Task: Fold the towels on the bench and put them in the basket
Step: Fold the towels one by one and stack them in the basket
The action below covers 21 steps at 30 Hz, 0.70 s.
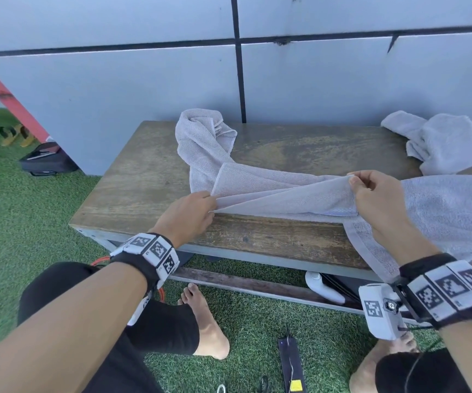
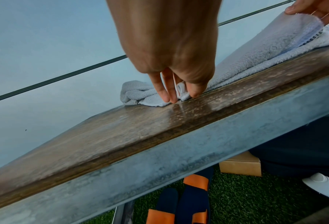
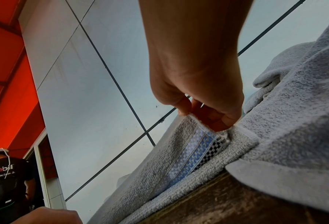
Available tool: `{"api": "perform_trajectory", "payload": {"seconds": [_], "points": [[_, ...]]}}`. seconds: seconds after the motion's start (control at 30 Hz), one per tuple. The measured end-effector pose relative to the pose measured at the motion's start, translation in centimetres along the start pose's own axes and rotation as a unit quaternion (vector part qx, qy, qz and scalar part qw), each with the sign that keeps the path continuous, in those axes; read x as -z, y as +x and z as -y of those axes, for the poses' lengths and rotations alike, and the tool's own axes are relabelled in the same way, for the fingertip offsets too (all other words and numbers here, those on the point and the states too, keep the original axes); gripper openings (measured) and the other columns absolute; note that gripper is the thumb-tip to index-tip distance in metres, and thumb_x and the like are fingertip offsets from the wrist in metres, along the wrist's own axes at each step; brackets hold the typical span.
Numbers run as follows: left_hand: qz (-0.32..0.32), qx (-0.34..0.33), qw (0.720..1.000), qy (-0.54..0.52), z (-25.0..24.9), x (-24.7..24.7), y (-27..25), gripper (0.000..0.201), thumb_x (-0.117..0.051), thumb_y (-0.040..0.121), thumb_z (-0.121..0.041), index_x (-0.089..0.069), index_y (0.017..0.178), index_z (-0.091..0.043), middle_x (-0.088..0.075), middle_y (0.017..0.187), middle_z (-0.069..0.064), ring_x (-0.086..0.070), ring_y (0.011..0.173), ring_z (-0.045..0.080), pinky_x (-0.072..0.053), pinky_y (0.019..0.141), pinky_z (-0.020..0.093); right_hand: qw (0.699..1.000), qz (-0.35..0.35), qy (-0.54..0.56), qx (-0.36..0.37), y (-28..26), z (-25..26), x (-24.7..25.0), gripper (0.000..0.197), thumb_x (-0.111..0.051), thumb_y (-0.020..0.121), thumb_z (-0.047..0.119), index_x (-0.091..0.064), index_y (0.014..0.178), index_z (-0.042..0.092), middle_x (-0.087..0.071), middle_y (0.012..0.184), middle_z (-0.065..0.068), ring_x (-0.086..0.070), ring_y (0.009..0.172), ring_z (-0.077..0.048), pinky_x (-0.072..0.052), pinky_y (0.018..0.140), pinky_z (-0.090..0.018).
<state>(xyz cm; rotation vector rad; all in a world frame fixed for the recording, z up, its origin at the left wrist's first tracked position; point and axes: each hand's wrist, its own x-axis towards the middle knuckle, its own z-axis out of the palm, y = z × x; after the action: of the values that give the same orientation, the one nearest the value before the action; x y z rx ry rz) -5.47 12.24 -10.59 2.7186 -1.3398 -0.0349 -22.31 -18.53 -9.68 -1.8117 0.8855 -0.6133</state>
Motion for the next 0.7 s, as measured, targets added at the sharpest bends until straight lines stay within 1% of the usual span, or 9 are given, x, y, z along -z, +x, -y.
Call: {"api": "perform_trajectory", "payload": {"seconds": [0.07,0.13,0.27,0.4,0.47,0.53,0.57,0.63,0.7], "points": [[-0.006,0.010,1.000,-0.015,-0.3,0.3,-0.1,0.008,-0.056,0.096,-0.016,-0.058,0.094,-0.008,-0.056,0.093,0.003,-0.057,0.076,0.026,-0.046,0.063,0.038,1.000,-0.001,0.007,0.001,0.0,0.1,0.0,0.013,-0.055,0.101,0.019,-0.068,0.103,0.019,-0.065,0.098,0.000,-0.056,0.089,-0.013,-0.043,0.069,-0.020],[-0.015,0.014,0.999,-0.034,-0.6,1.0,-0.3,0.012,-0.053,0.096,-0.015,-0.048,0.087,-0.010,-0.052,0.085,0.001,-0.050,0.066,0.022,-0.038,0.056,0.035,1.000,-0.005,0.012,-0.002,-0.2,0.0,0.3,0.013,-0.055,0.101,0.019,-0.068,0.104,0.018,-0.065,0.098,0.000,-0.057,0.089,-0.013,-0.044,0.071,-0.022],[-0.028,-0.012,0.999,-0.024,-0.6,3.9,0.3,0.019,-0.049,0.094,-0.013,-0.033,0.084,-0.013,-0.040,0.070,-0.002,-0.037,0.055,0.019,-0.028,0.051,0.034,0.999,-0.021,0.029,0.003,-0.4,0.5,1.2,0.016,-0.055,0.101,0.020,-0.068,0.108,0.014,-0.066,0.096,0.001,-0.056,0.085,-0.012,-0.044,0.075,-0.027],[-0.041,-0.039,0.998,-0.020,-0.1,7.2,2.5,0.026,-0.046,0.095,-0.010,-0.024,0.086,-0.020,-0.037,0.061,-0.002,-0.032,0.052,0.019,-0.024,0.046,0.034,0.999,-0.040,0.016,0.030,0.7,2.9,2.5,0.012,-0.053,0.101,0.018,-0.065,0.103,0.016,-0.061,0.082,0.005,-0.052,0.068,-0.007,-0.040,0.064,-0.021],[-0.053,-0.046,0.997,-0.029,0.2,8.7,3.7,0.027,-0.046,0.096,-0.010,-0.024,0.085,-0.021,-0.042,0.061,0.001,-0.036,0.053,0.023,-0.031,0.048,0.039,0.998,-0.049,0.019,0.046,1.8,4.8,3.2,0.013,-0.052,0.101,0.016,-0.064,0.103,0.012,-0.058,0.078,0.005,-0.049,0.065,-0.006,-0.040,0.061,-0.019],[-0.064,-0.052,0.995,-0.053,0.5,10.2,4.8,0.022,-0.047,0.096,-0.010,-0.029,0.085,-0.018,-0.046,0.062,0.002,-0.042,0.055,0.026,-0.036,0.051,0.042,0.997,-0.059,0.008,0.059,2.9,6.9,4.0,0.012,-0.052,0.101,0.014,-0.063,0.101,0.013,-0.056,0.076,0.007,-0.048,0.065,-0.004,-0.039,0.057,-0.010],[-0.069,-0.056,0.994,-0.071,0.6,11.0,5.3,0.019,-0.048,0.097,-0.010,-0.034,0.086,-0.017,-0.049,0.065,0.001,-0.045,0.057,0.024,-0.037,0.053,0.039,0.996,-0.063,-0.004,0.063,3.4,7.8,4.4,0.012,-0.052,0.101,0.014,-0.064,0.101,0.015,-0.057,0.078,0.007,-0.049,0.066,-0.004,-0.037,0.057,-0.008],[-0.084,-0.069,0.989,-0.098,0.9,12.7,6.2,0.015,-0.051,0.097,-0.011,-0.041,0.088,-0.019,-0.053,0.071,-0.002,-0.048,0.065,0.017,-0.035,0.056,0.022,0.995,-0.064,-0.013,0.069,4.3,9.3,5.0,0.013,-0.053,0.101,0.014,-0.065,0.103,0.017,-0.062,0.087,0.004,-0.054,0.076,-0.009,-0.037,0.061,-0.008],[-0.101,-0.084,0.984,-0.118,1.1,14.4,6.9,0.012,-0.052,0.097,-0.011,-0.045,0.091,-0.018,-0.055,0.074,-0.004,-0.051,0.070,0.018,-0.038,0.060,0.015,0.996,-0.065,-0.015,0.064,5.2,10.6,5.4,0.014,-0.053,0.100,0.014,-0.066,0.104,0.017,-0.064,0.094,0.000,-0.057,0.085,-0.014,-0.039,0.064,-0.011]]}}
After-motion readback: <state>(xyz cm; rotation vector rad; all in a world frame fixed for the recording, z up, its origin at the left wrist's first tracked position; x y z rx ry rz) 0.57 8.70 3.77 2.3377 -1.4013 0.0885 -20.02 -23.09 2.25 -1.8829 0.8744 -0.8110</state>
